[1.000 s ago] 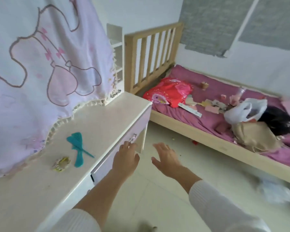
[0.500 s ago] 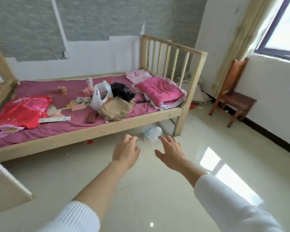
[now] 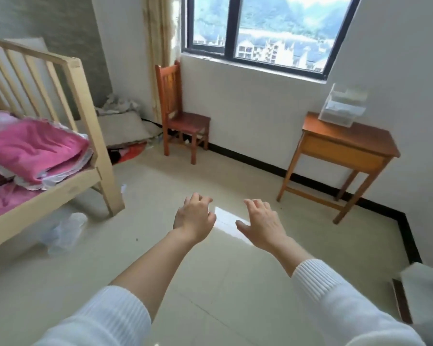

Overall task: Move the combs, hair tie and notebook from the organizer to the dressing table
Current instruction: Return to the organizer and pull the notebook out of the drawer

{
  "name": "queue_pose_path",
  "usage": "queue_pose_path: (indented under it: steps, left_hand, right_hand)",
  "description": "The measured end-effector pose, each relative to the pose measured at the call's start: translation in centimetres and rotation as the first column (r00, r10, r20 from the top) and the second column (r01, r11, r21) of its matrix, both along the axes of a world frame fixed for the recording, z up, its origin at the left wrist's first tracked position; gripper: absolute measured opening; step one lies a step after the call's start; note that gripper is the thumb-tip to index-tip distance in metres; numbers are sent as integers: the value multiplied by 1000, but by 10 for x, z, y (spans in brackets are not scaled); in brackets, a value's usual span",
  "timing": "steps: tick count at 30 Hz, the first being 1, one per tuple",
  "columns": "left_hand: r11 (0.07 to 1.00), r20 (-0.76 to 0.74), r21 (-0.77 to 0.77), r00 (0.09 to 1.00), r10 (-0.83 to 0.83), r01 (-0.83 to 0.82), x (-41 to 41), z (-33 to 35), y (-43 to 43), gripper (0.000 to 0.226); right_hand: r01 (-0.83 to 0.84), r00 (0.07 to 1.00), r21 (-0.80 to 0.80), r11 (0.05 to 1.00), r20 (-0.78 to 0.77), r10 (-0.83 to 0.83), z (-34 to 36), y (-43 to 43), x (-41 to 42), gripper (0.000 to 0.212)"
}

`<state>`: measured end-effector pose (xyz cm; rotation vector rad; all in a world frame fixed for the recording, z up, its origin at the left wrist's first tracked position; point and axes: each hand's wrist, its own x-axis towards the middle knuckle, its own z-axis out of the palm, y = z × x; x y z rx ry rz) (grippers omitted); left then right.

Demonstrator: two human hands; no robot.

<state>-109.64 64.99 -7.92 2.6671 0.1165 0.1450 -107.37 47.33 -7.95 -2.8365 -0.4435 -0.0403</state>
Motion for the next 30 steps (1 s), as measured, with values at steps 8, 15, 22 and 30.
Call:
queue_pose_path:
  steps: [8, 15, 22, 30]
  left_hand:
    - [957, 40, 68, 958, -285, 282, 219, 2, -140, 42]
    - [910, 32, 93, 912, -408, 404, 418, 23, -235, 40]
    - [845, 57, 147, 849, -526, 514, 571, 31, -327, 37]
    - [812, 91, 221, 818, -568, 540, 761, 22, -446, 40]
  right_hand:
    - [223, 974, -34, 974, 37, -222, 4, -130, 184, 63]
    - [375, 927, -3, 927, 9, -375, 23, -221, 353, 65]
    - [459, 888, -48, 887, 23, -459, 31, -311, 491, 61]
    - [477, 878, -109, 872, 99, -468, 27, -427, 676, 59]
